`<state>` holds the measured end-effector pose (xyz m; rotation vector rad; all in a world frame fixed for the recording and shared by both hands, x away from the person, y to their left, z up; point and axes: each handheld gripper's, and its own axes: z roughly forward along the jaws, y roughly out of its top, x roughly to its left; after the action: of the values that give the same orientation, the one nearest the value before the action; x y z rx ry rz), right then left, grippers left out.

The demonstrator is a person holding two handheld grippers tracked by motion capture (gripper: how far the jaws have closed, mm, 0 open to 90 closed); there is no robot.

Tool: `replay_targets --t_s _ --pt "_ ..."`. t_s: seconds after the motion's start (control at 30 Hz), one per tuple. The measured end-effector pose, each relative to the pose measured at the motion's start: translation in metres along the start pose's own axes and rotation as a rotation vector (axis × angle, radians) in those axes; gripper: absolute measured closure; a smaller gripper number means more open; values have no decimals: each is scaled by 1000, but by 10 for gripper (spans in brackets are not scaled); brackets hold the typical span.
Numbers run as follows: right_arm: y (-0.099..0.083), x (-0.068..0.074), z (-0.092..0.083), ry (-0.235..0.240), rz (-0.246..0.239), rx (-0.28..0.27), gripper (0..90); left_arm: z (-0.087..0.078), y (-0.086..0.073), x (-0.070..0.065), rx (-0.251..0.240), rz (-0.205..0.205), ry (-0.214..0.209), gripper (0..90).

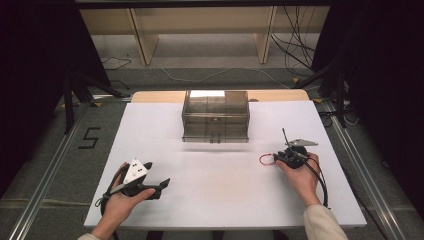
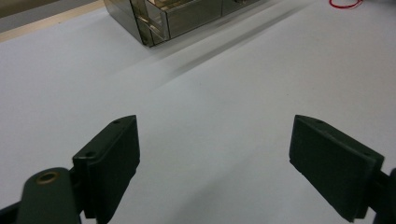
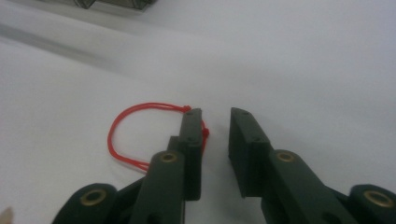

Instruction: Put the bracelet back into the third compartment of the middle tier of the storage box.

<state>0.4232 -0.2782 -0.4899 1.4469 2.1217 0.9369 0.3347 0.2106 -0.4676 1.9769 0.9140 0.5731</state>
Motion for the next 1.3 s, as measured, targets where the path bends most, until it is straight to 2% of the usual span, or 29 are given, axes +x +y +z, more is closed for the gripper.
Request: replay_targets --t_s 0.13,0.3,0.7,0.87,1.3 --pt "-1 2 0 -17 12 -2 816 0 0 0 -1 0 -1 162" --pt "-1 -1 1 -3 61 -4 896 1 0 0 0 3 -2 163" --pt "-2 0 0 -9 99 -14 900 0 1 0 -5 -1 0 165" --pt "1 -1 -7 -11 110 -60 900 1 1 0 -5 0 2 165" --pt "4 2 -14 0 120 -89 900 0 1 0 -10 -1 5 165"
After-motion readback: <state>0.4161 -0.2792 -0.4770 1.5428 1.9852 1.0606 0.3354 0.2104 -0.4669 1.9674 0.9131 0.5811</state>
